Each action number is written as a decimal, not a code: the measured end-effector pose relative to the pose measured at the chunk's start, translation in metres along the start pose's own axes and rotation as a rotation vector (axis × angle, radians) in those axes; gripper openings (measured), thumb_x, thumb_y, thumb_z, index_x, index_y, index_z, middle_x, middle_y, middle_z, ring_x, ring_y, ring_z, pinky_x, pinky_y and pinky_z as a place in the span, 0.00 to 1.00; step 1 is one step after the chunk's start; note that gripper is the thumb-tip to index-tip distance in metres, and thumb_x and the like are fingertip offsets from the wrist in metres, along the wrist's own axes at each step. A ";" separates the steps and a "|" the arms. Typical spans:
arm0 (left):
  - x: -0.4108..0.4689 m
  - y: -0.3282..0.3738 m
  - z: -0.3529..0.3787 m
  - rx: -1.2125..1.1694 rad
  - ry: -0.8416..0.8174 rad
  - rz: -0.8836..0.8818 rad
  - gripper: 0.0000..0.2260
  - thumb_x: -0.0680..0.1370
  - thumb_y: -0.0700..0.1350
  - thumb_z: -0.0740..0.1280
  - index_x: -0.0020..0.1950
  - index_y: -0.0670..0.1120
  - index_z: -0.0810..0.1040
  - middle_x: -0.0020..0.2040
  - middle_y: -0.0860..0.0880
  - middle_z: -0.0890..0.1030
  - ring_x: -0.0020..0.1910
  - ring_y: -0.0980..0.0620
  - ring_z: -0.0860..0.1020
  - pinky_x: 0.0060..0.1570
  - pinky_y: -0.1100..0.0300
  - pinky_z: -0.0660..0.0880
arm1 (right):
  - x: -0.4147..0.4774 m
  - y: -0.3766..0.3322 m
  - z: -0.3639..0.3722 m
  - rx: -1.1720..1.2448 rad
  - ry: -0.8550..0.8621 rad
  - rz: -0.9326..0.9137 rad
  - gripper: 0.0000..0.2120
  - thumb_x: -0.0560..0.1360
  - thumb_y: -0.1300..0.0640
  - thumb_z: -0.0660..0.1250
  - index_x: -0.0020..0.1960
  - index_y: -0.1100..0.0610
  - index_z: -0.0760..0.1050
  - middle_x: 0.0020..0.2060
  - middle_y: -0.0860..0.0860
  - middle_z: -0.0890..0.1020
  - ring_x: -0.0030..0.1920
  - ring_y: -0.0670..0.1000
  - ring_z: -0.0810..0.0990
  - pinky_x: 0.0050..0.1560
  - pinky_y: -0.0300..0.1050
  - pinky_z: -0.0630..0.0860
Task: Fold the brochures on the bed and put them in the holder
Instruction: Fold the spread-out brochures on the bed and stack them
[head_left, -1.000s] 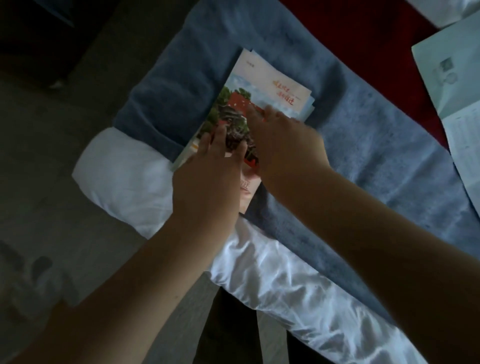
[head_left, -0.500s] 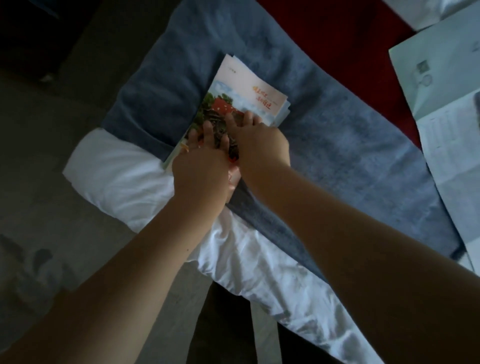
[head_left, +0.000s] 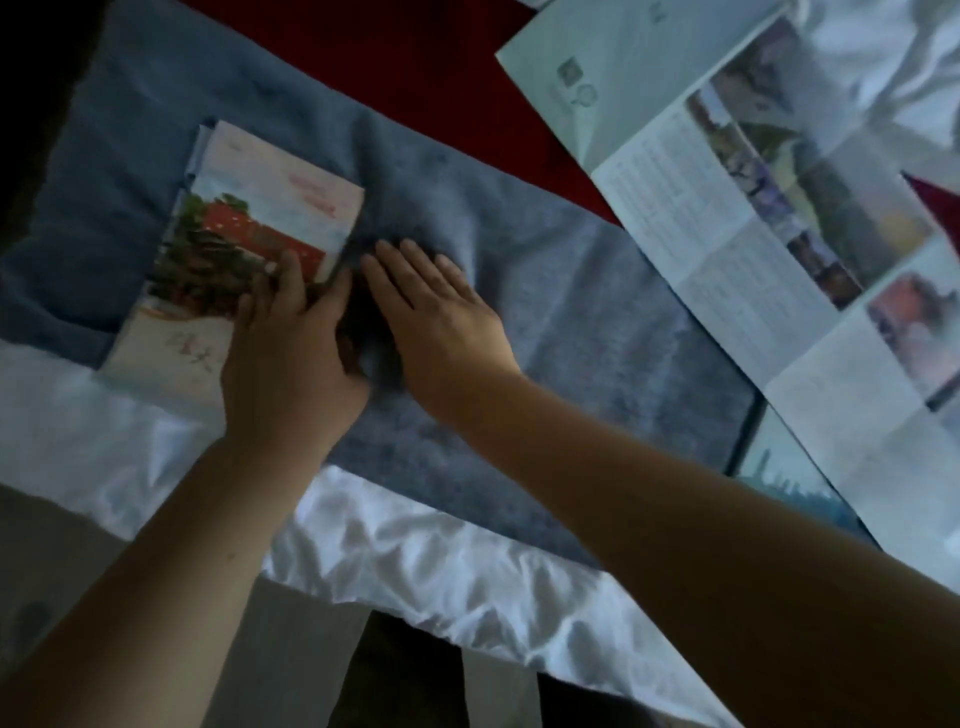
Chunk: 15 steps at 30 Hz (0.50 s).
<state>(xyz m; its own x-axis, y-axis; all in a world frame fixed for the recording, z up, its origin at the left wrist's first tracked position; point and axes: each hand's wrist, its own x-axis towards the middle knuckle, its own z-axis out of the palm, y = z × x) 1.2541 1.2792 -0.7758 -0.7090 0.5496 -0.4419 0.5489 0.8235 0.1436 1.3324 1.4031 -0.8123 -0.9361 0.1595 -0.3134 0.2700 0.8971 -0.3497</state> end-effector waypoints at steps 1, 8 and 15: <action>-0.002 0.019 0.004 -0.019 0.016 0.029 0.33 0.77 0.42 0.69 0.82 0.50 0.64 0.82 0.38 0.58 0.79 0.33 0.59 0.77 0.38 0.59 | -0.019 0.017 0.000 -0.023 0.018 0.030 0.33 0.80 0.54 0.50 0.84 0.55 0.50 0.84 0.53 0.50 0.83 0.53 0.46 0.81 0.49 0.40; 0.007 0.167 0.024 -0.024 0.089 0.324 0.30 0.82 0.50 0.66 0.83 0.50 0.61 0.84 0.40 0.54 0.82 0.38 0.56 0.78 0.42 0.55 | -0.121 0.140 -0.006 -0.073 0.109 0.495 0.30 0.86 0.44 0.48 0.84 0.54 0.49 0.83 0.60 0.43 0.82 0.63 0.39 0.80 0.61 0.37; 0.012 0.263 0.038 -0.042 0.125 0.426 0.26 0.84 0.52 0.61 0.82 0.50 0.63 0.83 0.42 0.58 0.82 0.40 0.56 0.80 0.44 0.57 | -0.195 0.177 -0.002 0.069 0.098 0.361 0.32 0.83 0.49 0.58 0.84 0.49 0.50 0.83 0.54 0.48 0.83 0.58 0.40 0.81 0.59 0.43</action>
<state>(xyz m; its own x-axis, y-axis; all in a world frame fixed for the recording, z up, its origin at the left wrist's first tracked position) 1.4072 1.4973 -0.7774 -0.4725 0.8519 -0.2257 0.7873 0.5231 0.3265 1.5625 1.5318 -0.8109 -0.7943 0.5017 -0.3427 0.5977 0.7466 -0.2923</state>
